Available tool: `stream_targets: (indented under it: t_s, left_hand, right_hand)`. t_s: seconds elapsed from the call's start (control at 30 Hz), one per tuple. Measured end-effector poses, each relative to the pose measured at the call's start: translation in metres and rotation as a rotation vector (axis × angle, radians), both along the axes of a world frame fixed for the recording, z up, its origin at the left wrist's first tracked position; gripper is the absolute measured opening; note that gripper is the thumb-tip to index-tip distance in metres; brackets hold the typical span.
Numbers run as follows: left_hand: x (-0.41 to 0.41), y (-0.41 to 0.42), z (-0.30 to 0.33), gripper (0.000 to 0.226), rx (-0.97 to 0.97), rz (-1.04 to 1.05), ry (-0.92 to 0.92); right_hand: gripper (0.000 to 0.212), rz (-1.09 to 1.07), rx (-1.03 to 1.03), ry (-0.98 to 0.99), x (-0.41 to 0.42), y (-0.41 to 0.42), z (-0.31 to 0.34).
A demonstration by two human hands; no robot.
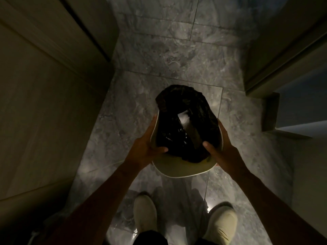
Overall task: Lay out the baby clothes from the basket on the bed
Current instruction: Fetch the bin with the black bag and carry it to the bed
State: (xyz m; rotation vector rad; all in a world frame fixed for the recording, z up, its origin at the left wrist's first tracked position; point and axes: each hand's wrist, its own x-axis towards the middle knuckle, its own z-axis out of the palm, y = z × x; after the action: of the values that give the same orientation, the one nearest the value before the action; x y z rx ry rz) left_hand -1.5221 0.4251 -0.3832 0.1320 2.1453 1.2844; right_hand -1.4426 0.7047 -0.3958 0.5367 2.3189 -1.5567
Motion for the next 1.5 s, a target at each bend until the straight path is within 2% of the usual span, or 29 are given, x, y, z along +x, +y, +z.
stream_targets:
  t_s: [0.2,0.33,0.5,0.73,0.87,1.07,1.27,1.4,1.5]
  left_hand:
    - [0.004,0.002,0.018,0.106,-0.025,-0.012,0.078]
    - [-0.001,0.002,0.063,0.109,-0.079,-0.046,0.088]
    - [0.001,0.016,0.174,0.114,-0.136,-0.056,0.130]
    - [0.040,0.031,0.365,0.114,-0.030,-0.120,0.187]
    - [0.081,0.032,0.443,0.117,0.026,-0.127,0.240]
    - [0.154,0.035,0.542,0.125,-0.041,-0.214,0.350]
    - [0.230,0.043,0.594,0.124,-0.016,-0.324,0.341]
    - [0.292,0.054,0.610,0.124,-0.067,-0.375,0.360]
    - [0.344,0.060,0.618,0.125,-0.029,-0.434,0.395]
  right_hand:
    - [0.090,-0.006,-0.031,0.019,0.008,0.001,0.017]
    - [0.091,-0.027,-0.032,0.049,0.015,0.004,0.058]
    - [0.090,-0.049,-0.044,0.161,0.025,0.010,0.153]
    - [0.093,-0.099,-0.029,0.205,0.069,0.019,0.326]
    - [0.095,-0.161,0.030,0.235,0.122,0.020,0.419]
    - [0.092,-0.288,0.130,0.253,0.221,0.004,0.528]
    - [0.090,-0.370,0.150,0.233,0.326,-0.001,0.580]
    - [0.089,-0.421,0.169,0.226,0.401,-0.003,0.601]
    - [0.089,-0.445,0.185,0.210,0.465,-0.007,0.613]
